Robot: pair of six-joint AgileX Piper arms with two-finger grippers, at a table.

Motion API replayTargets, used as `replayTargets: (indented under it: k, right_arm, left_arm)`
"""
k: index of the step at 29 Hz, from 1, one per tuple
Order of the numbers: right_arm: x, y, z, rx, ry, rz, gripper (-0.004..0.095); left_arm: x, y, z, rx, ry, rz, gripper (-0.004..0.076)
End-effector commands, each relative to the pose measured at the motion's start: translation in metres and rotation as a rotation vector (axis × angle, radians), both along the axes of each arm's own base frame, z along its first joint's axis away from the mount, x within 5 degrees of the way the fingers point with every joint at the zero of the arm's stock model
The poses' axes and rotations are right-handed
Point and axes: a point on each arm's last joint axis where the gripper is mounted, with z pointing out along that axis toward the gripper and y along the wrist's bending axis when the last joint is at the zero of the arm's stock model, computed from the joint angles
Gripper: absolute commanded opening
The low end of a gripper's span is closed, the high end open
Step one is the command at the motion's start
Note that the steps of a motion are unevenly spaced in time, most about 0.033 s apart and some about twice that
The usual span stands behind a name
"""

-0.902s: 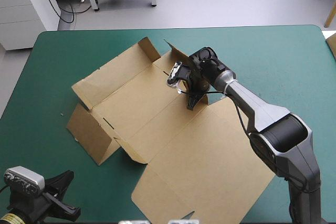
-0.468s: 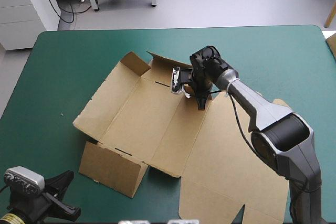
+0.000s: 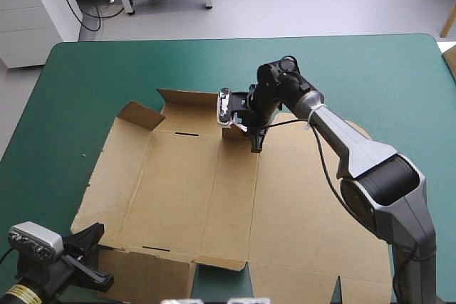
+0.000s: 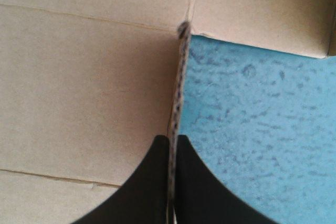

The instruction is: Fold the box

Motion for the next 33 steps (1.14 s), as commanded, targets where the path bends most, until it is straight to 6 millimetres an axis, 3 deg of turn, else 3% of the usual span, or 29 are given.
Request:
replayTargets:
  k: [1,11,21,26,28,29,33]
  right_arm:
    - [-0.007,-0.004,0.041,0.071,-0.096,0.012,-0.0022]
    - [0.005,-0.002,0.011,0.002,-0.053,-0.025,-0.0022]
    - [0.008,-0.004,0.013,0.012,-0.052,-0.110,0.0016]
    - [0.005,-0.003,0.048,0.110,-0.085,-0.195,0.0226]
    - [0.001,-0.005,0.071,0.169,-0.117,-0.233,0.0335]
    - [-0.004,-0.008,0.094,0.224,-0.145,-0.291,0.0399]
    - [-0.024,-0.025,0.140,0.291,-0.226,-0.386,0.0405]
  left_arm:
    - [0.003,-0.003,0.013,-0.058,-0.083,-0.010,-0.0008]
    - [0.001,-0.005,0.014,-0.095,-0.049,-0.030,-0.0008]
    - [-0.006,0.000,0.018,-0.024,-0.008,-0.018,-0.0008]
    - [-0.006,0.000,0.018,-0.024,-0.008,-0.018,-0.0008]
    - [-0.006,0.000,0.018,-0.024,-0.008,-0.018,-0.0008]
    - [-0.006,0.000,0.018,-0.024,-0.008,-0.018,-0.0008]
    - [-0.006,0.000,0.018,-0.024,-0.008,-0.018,-0.0008]
